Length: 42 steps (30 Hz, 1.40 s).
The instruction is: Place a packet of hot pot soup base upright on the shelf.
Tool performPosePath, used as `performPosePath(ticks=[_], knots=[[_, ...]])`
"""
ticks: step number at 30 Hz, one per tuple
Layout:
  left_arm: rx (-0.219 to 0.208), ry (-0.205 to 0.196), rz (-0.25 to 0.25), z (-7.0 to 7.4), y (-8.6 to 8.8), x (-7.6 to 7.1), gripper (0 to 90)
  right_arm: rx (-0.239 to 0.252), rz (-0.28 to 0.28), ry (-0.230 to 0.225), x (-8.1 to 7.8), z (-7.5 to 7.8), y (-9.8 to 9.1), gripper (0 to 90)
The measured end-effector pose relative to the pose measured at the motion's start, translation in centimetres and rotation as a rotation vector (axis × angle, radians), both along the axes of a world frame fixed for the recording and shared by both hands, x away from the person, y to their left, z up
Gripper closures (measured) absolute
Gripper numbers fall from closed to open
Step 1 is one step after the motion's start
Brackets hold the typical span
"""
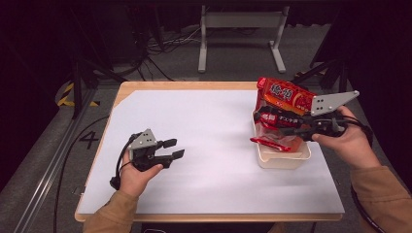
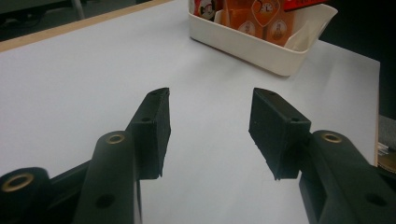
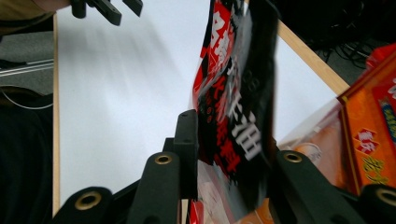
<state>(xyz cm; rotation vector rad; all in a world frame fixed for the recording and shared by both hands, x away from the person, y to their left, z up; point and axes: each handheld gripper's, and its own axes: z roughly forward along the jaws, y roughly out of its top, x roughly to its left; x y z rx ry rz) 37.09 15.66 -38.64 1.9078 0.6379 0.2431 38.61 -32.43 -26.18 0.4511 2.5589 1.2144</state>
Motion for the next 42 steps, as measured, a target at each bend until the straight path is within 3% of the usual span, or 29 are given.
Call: performPosePath(ticks=[14, 27, 32, 42], knots=[[-0.007, 0.018, 0.008, -0.3, 0.2, 0.3, 49.7, -0.009, -0.038, 0.013, 0.2, -1.5, -2.1, 73.1], [-0.008, 0.012, 0.014, -0.2, 0.4, 0.4, 49.7, -0.027, 0.02, 0.041, -0.3, -2.5, -2.6, 73.1], [-0.009, 0.014, 0.013, -0.3, 0.4, 0.5, 49.7, -0.045, 0.016, 0.044, -0.3, -2.7, -3.2, 73.1], [-0.011, 0.028, 0.014, -0.4, 0.2, 0.5, 49.7, -0.019, 0.011, 0.074, -0.3, -3.6, -3.5, 73.1]])
